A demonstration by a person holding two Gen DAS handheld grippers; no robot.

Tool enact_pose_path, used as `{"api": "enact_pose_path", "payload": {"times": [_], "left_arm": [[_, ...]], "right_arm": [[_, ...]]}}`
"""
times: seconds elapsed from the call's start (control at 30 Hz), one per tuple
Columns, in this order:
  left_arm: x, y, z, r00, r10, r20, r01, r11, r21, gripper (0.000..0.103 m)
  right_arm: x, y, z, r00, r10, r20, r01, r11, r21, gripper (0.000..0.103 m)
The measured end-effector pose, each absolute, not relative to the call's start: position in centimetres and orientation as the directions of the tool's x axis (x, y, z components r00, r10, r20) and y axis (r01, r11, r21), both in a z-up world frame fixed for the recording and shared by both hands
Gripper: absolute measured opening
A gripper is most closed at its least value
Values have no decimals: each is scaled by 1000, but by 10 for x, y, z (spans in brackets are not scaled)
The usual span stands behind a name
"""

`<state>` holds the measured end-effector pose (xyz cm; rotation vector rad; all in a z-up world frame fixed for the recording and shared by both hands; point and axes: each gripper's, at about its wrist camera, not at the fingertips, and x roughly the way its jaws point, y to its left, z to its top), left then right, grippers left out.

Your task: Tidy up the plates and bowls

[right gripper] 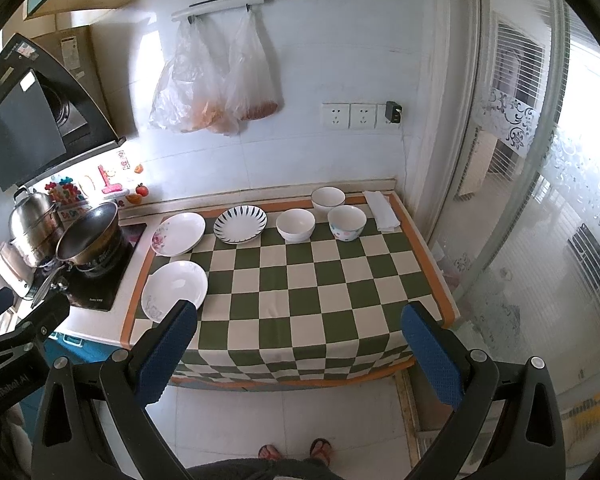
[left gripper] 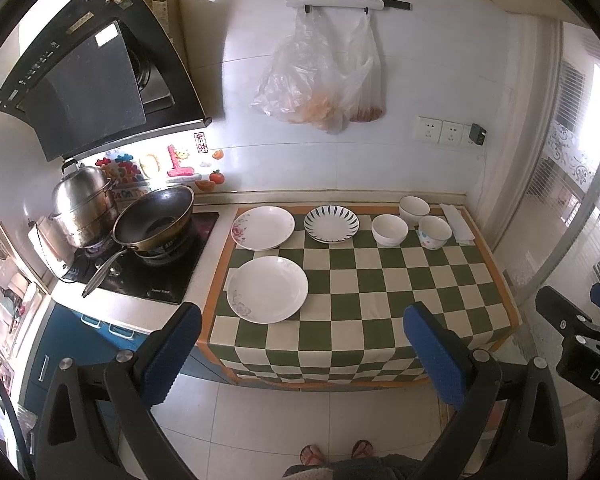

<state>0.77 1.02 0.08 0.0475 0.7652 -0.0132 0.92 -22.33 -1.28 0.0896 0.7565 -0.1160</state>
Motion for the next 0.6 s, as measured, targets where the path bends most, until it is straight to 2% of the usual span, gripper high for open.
{"api": "enact_pose_path", "payload": {"times": [0.6], "left_arm": [[6, 18, -1, 717, -4, -697, 36, 999, 31, 103]], "right_arm": [[13, -219, -13, 714, -64, -697, 124, 992, 36, 103]]}}
